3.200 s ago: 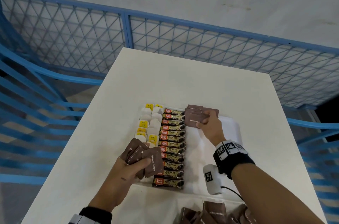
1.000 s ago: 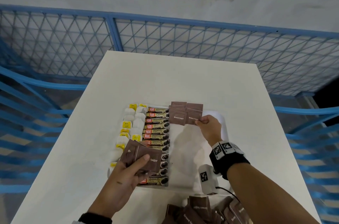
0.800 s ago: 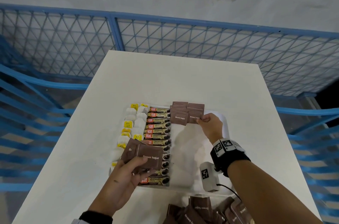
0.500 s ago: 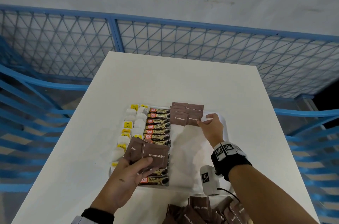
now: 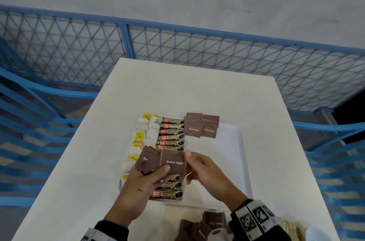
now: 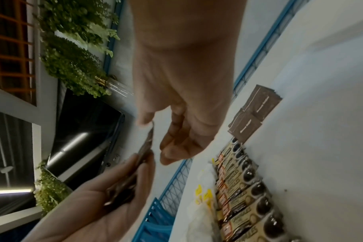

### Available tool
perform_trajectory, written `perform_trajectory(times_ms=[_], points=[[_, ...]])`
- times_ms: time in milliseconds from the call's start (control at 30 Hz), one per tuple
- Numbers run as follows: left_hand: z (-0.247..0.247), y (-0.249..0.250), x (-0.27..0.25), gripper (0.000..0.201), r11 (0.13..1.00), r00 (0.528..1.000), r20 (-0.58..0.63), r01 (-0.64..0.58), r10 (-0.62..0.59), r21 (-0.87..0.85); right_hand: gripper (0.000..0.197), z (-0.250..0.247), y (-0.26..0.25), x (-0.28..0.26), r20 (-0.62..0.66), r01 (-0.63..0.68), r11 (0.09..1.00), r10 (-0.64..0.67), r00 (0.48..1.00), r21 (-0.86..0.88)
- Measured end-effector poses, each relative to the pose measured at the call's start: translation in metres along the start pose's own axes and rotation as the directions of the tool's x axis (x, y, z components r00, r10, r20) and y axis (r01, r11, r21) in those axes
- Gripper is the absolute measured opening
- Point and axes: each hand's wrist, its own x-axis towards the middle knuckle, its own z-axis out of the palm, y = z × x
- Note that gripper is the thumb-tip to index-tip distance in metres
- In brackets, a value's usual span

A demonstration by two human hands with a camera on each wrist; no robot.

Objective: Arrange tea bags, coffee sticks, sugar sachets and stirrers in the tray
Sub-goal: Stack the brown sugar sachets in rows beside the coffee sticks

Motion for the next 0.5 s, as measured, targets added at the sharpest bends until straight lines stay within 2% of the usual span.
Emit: perform_trajectory(times_ms=[67, 133, 167, 300, 367, 500], points=[[-0.002, -0.001, -0.001, 0.073, 1.000, 1.000, -0.010, 0.013, -0.013, 0.016, 0.025, 0.005, 0.003, -0.002, 0.030, 0.024, 1.000, -0.024, 0.999, 0.017], [-0.005, -0.002, -0.001, 0.043, 0.999, 0.999, -0.013, 0.036, -0.036, 0.001, 0.005, 0.007, 0.006, 0.001, 0.020, 0.035, 0.999, -0.035, 0.999, 0.027], [-0.005, -0.002, -0.001, 0.032, 0.999, 0.999, -0.016, 0.052, -0.052, -0.001, 0.007, 0.007, 0.008, 0.004, 0.004, 0.028, 0.999, -0.029, 1.000, 0.038], [-0.011, -0.002, 0.000, 0.025, 0.994, 0.991, -0.078, 0.103, -0.105, -0.040, 0.011, -0.003, 0.014, 0.019, -0.087, -0.011, 0.995, 0.020, 0.996, 0.100], [-0.014, -0.001, 0.001, 0.022, 0.993, 0.988, -0.103, 0.110, -0.115, -0.051, 0.013, -0.013, 0.018, 0.032, -0.190, -0.024, 0.992, 0.048, 0.981, 0.127], [-0.021, 0.001, 0.002, 0.028, 0.993, 0.988, -0.105, 0.107, -0.111, -0.039, 0.008, -0.042, 0.027, 0.064, -0.459, -0.088, 0.996, 0.076, 0.885, -0.006]])
